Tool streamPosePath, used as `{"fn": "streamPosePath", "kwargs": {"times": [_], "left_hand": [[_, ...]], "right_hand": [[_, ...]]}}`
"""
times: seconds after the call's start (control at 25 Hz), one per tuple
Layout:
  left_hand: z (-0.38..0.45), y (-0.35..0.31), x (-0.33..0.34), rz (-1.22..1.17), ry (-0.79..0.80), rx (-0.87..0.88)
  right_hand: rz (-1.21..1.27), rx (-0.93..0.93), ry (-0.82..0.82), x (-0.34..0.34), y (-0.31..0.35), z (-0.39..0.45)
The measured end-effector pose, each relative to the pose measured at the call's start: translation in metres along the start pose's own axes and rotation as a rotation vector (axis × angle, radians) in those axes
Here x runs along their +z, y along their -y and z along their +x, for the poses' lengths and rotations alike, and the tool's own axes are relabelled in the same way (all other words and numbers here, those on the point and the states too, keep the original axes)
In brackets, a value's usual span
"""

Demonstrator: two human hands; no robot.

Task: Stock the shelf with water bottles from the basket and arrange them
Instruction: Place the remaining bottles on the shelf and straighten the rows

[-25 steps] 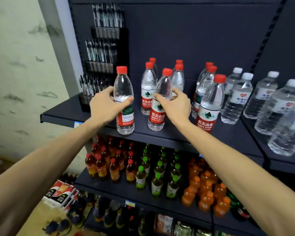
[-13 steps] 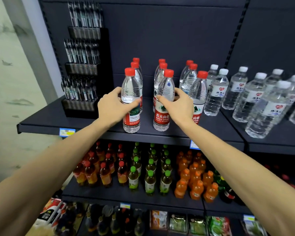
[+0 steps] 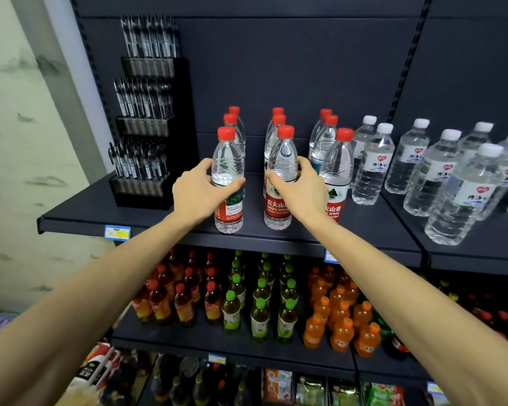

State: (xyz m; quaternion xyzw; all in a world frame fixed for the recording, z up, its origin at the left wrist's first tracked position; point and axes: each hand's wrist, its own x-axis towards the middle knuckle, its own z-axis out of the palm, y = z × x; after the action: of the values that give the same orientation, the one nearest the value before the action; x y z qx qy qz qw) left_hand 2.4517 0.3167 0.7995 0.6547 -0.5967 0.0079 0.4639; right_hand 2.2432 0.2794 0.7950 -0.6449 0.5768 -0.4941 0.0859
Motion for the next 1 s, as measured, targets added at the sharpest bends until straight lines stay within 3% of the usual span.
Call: {"fn": "streamPosePath", "kwargs": {"times": [0.44, 0.56, 0.68, 1.0], "left_hand": [[0.005, -0.005, 0.007, 0.023, 0.003, -0.189], [0.011, -0.007, 0.011, -0.051, 0.090, -0.260], [0.008, 0.002, 0.011, -0.157, 0.175, -0.218], [-0.002, 0.002, 0.022, -0.098, -0.008, -0.189]], "right_hand": [[0.043, 0.010, 0.071, 0.002, -0.007, 0.002], [0.048, 0.006, 0.084, 0.000, -0.006, 0.002], [0.034, 0.005, 0.104, 0.000, -0.006, 0.006], [0.030, 0.007, 0.119, 0.001, -0.006, 0.009]]}}
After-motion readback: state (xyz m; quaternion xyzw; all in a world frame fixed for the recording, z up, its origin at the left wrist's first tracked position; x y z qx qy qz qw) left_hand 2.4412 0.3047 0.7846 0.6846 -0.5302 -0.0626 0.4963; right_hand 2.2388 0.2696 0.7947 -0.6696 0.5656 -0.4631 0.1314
